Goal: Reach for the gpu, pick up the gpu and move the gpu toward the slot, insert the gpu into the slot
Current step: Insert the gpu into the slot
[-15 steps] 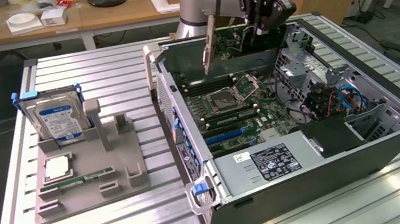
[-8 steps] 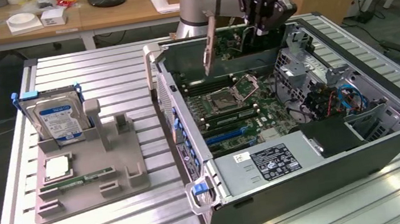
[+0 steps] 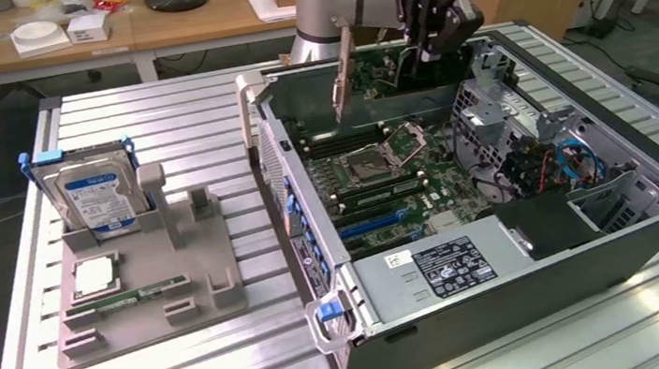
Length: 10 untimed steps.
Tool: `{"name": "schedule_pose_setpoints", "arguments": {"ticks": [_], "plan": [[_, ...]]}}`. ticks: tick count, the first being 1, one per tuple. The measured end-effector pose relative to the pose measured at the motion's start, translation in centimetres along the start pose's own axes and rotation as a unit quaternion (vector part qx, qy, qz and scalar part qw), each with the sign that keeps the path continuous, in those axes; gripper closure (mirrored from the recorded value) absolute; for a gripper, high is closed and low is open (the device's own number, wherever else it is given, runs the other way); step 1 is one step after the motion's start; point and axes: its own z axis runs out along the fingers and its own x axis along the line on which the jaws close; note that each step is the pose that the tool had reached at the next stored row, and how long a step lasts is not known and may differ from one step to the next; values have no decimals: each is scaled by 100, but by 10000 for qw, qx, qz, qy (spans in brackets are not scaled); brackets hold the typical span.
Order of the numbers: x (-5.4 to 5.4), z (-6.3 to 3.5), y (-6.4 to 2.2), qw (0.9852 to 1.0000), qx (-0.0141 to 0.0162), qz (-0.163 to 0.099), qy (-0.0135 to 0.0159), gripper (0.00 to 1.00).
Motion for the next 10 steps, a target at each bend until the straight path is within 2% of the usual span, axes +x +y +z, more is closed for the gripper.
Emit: {"name": "schedule_pose_setpoints", "arguments": {"ticks": [10], "plan": [[0, 9, -7, 10000, 0, 5, 0, 73]]}}
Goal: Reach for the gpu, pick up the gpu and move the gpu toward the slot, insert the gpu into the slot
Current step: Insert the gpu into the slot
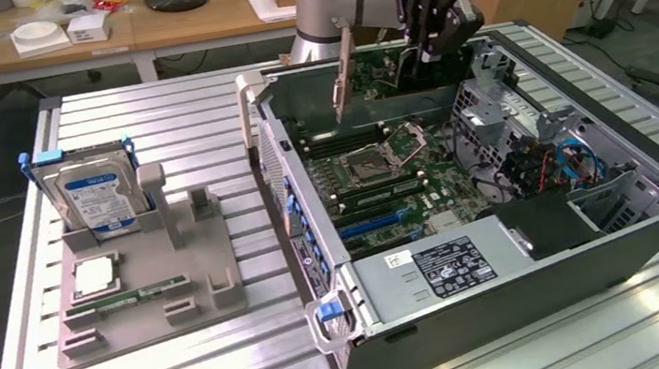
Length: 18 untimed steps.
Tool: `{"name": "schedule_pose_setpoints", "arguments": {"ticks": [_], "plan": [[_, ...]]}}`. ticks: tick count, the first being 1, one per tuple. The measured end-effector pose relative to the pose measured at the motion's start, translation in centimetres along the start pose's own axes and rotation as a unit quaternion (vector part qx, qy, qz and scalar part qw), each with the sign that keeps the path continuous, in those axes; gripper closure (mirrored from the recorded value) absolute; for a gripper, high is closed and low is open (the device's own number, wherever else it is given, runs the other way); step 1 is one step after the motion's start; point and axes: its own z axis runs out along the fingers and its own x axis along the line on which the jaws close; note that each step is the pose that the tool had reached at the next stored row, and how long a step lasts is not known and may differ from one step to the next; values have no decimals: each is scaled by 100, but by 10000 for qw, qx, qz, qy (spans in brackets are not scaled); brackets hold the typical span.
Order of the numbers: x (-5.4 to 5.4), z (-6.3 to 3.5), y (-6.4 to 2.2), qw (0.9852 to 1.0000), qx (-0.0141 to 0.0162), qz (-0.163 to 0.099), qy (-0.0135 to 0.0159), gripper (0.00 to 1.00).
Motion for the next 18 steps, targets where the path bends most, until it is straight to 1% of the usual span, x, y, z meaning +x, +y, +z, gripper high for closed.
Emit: {"name": "schedule_pose_setpoints", "arguments": {"ticks": [4, 9, 14, 15, 16, 17, 18], "plan": [[1, 15, -1, 10000, 4, 58, -3, 73], [5, 104, -1, 10000, 12, 86, -1, 73], [8, 181, -2, 10000, 37, 85, 4, 73], [9, 197, -2, 10000, 44, 85, 4, 73], [10, 211, -1, 9999, 59, 85, 2, 73], [11, 220, 2, 9999, 89, 84, 2, 73], [11, 233, 2, 9999, 102, 83, 1, 73]]}}
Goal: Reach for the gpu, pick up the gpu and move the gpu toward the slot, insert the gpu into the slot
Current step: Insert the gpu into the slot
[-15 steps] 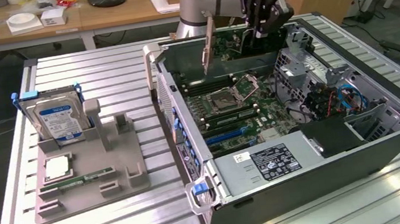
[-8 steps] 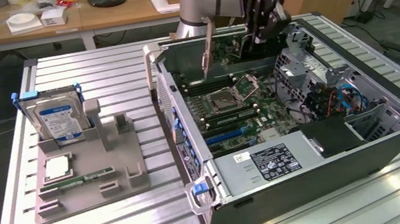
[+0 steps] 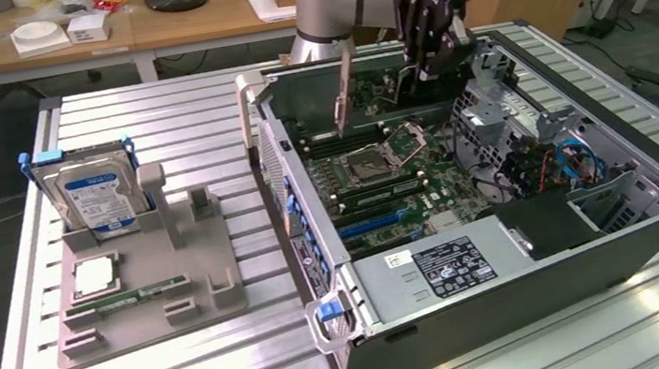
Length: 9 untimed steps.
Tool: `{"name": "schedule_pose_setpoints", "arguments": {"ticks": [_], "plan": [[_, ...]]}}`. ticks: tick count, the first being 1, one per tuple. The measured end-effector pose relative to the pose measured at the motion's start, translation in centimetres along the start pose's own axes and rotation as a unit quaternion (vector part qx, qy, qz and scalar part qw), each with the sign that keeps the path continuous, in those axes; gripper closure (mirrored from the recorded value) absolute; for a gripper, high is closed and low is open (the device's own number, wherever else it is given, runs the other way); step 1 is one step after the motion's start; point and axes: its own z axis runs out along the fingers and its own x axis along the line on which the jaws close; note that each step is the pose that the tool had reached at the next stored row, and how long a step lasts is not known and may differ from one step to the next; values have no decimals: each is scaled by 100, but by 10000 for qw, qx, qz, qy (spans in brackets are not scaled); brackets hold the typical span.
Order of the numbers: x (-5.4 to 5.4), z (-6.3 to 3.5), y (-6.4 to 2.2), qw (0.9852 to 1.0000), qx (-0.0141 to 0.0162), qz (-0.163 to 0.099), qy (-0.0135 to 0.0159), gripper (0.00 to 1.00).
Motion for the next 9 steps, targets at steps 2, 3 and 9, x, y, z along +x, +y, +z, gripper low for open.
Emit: {"name": "schedule_pose_setpoints", "arguments": {"ticks": [2, 3, 9], "plan": [[2, 25, 0, 10000, 25, -1, -1, 73], [7, 41, 0, 10000, 31, -2, -1, 73], [51, 148, 2, 10000, 33, -1, -2, 73]]}}
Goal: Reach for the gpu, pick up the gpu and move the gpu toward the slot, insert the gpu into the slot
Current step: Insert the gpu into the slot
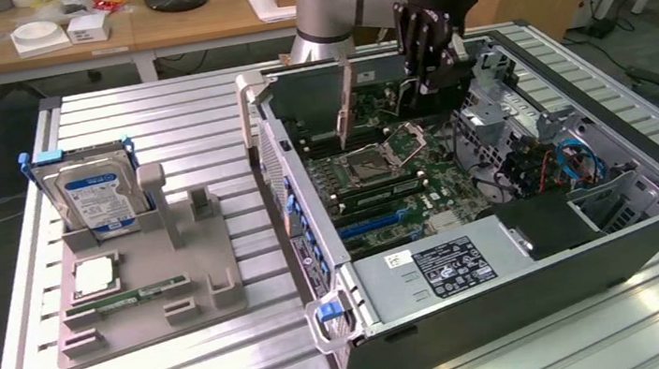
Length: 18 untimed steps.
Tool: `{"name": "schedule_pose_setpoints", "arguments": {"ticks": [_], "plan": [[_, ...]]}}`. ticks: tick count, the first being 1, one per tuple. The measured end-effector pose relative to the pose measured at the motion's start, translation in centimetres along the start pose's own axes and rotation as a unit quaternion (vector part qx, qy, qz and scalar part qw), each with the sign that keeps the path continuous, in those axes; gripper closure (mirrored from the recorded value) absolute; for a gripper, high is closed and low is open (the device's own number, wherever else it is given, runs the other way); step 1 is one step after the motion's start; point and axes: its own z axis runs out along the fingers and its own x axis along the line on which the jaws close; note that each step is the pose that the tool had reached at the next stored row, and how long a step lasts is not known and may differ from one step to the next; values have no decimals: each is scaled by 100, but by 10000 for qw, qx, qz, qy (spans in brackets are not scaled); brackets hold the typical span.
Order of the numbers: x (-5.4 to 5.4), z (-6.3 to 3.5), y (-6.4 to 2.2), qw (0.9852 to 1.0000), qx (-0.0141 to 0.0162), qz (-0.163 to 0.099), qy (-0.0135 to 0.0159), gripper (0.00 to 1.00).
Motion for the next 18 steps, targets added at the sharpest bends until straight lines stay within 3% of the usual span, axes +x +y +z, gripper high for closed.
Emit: {"name": "schedule_pose_setpoints", "arguments": {"ticks": [13, 18], "plan": [[10, 229, 26, 10000, -1, 9, 1, 73], [20, 286, 97, 10000, -2, 13, 3, 73]]}}
